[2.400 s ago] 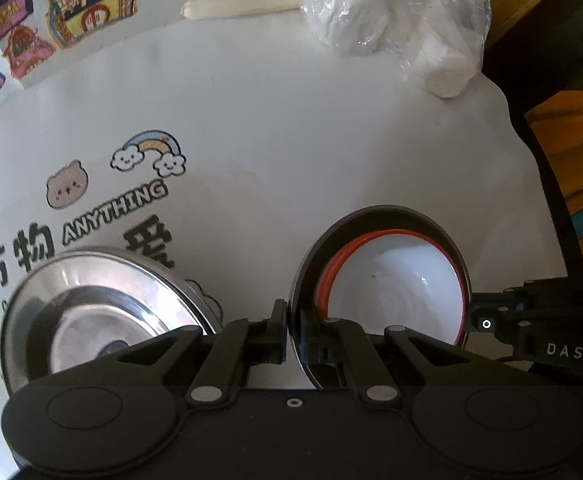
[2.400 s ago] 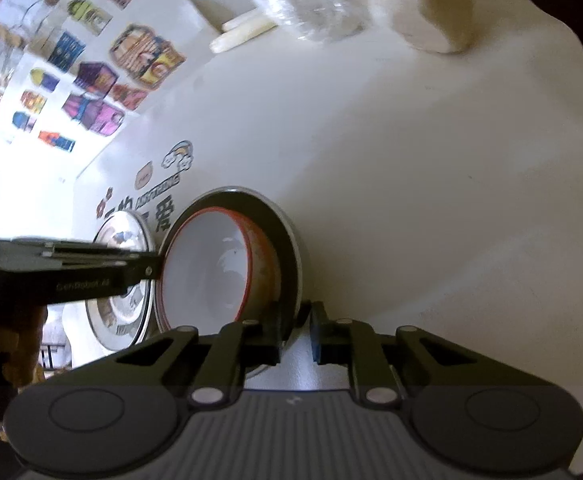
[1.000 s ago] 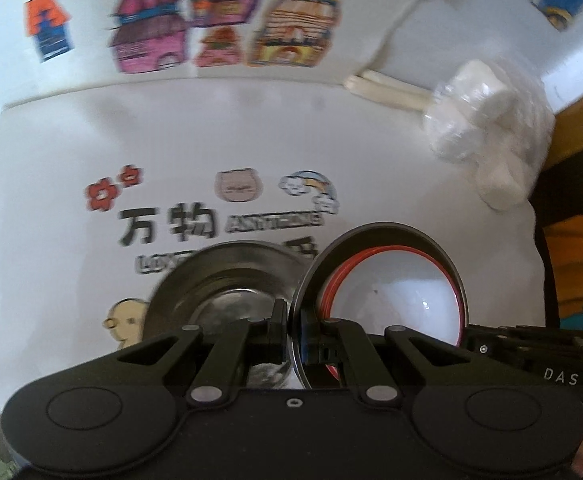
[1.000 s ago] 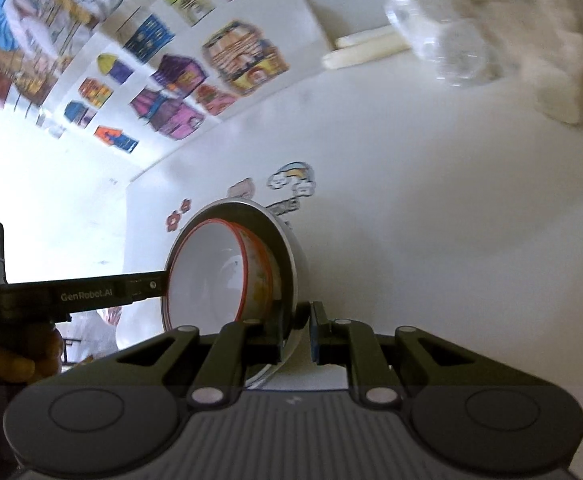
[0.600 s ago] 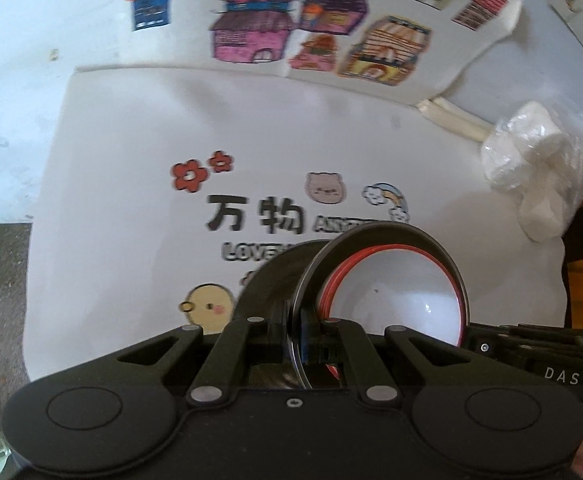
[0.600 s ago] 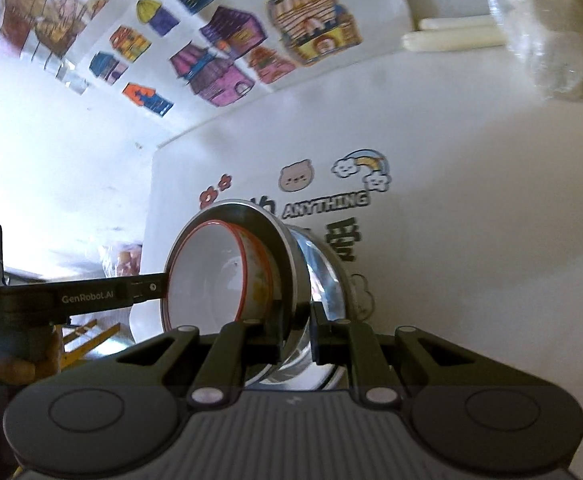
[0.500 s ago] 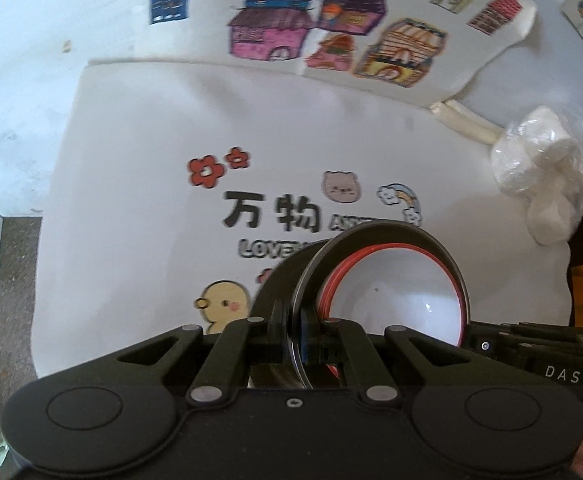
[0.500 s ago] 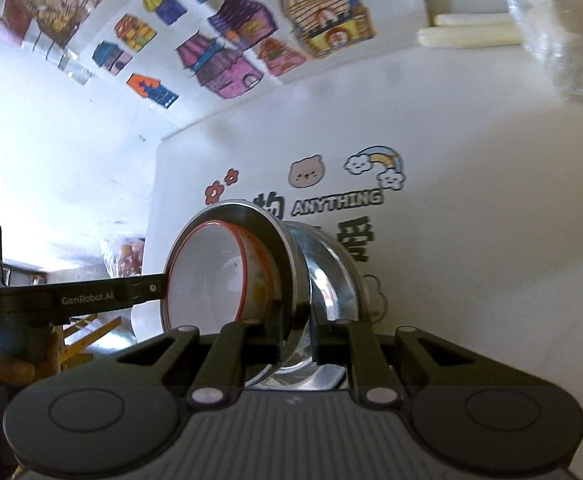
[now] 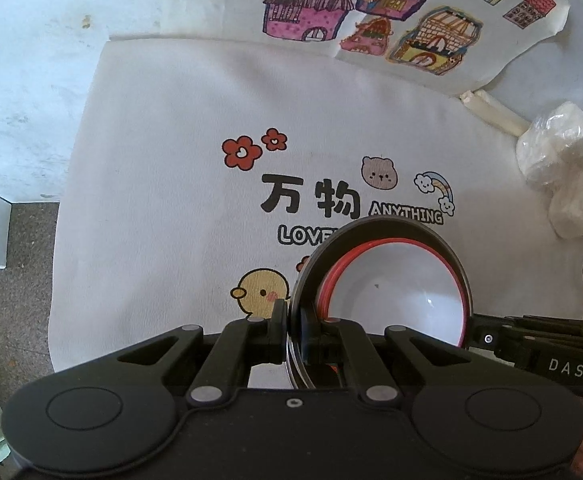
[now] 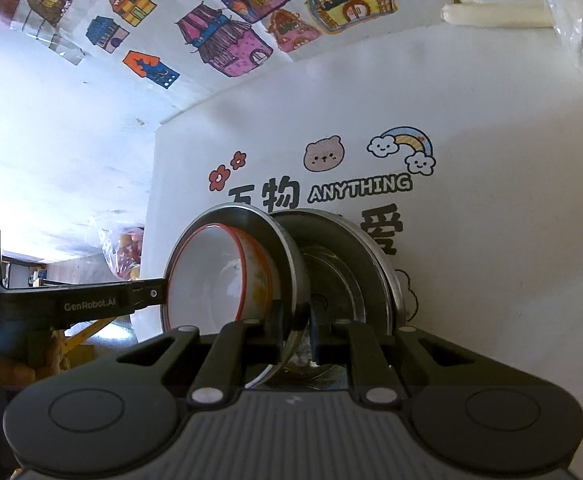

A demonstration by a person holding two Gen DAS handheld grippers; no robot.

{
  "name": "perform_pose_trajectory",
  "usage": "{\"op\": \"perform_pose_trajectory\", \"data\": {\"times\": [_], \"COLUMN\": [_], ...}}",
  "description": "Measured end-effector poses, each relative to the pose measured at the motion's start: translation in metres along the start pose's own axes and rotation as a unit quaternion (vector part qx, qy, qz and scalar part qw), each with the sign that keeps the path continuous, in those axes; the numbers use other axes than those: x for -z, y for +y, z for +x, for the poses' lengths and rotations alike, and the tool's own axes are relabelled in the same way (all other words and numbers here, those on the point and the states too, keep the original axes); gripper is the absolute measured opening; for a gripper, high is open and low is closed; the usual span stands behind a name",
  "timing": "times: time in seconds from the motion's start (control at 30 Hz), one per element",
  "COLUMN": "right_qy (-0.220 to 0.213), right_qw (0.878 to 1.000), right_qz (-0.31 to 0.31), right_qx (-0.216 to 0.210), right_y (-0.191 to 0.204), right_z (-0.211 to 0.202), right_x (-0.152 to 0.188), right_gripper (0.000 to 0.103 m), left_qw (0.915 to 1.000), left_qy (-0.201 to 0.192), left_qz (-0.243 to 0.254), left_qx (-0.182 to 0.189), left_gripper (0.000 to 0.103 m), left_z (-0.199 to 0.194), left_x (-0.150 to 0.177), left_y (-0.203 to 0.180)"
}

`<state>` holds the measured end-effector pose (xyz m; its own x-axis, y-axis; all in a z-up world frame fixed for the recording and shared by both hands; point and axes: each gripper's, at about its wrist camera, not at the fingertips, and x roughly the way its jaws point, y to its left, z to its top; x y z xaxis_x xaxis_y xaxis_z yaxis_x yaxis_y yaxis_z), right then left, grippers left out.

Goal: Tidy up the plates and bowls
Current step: 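Lift the steel bowl with both grippers and carry it over the steel plates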

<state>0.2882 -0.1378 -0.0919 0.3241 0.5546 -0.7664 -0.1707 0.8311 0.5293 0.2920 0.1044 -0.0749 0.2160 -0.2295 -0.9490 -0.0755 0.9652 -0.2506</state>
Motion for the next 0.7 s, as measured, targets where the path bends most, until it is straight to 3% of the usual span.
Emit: {"op": "perform_pose_trajectory", "data": {"times": [0.7], "right_qy": [-0.003], "right_qw": [1.000], "right_qz": [0.030], "right_qx": [0.009], "right_y": [-0.011], "right_z": [0.000], "right_x": [0.002], "right_gripper": [0.014], "left_qw": [0.9996], "left_qy": [0.021], "left_qz": [0.017], "left_qx": [0.001], "left_gripper": [0.005], "left_z": [0.016], "left_x": [-0.003], "left_y": [-0.010]}}
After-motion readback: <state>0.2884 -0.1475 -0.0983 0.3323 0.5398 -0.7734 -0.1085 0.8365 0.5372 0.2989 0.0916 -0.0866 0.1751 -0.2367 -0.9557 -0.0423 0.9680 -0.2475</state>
